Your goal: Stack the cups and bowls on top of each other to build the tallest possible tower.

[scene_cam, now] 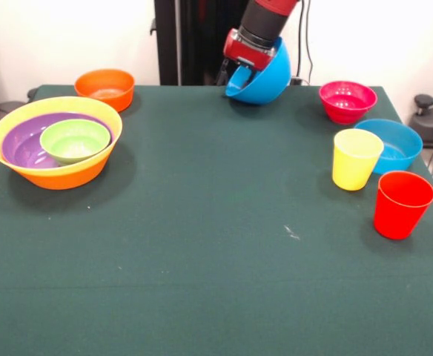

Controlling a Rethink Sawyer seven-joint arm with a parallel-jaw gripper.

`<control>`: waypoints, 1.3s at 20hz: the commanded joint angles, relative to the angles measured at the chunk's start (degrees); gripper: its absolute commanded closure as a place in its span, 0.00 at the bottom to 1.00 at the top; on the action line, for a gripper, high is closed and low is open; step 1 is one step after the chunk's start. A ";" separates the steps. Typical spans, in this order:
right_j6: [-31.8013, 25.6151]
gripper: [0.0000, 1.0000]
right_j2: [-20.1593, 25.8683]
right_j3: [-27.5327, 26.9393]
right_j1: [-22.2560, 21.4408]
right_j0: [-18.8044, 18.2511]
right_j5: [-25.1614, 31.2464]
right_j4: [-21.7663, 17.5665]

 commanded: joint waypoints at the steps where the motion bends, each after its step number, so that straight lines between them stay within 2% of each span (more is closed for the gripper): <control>1: 7.04 0.00 4.21 -7.31 0.60 0.29 -0.04 3.98; 11: 7.04 0.00 3.77 -7.43 1.09 0.04 -1.48 3.46; 12: 7.50 1.00 3.91 -7.27 1.04 -0.16 -1.75 3.72; 16: 6.44 1.00 4.19 -7.67 0.51 -0.68 0.20 2.87; 18: 4.53 1.00 3.36 -8.47 0.25 0.35 1.55 2.03; 26: 5.22 1.00 3.89 -8.32 0.02 -0.33 1.18 2.19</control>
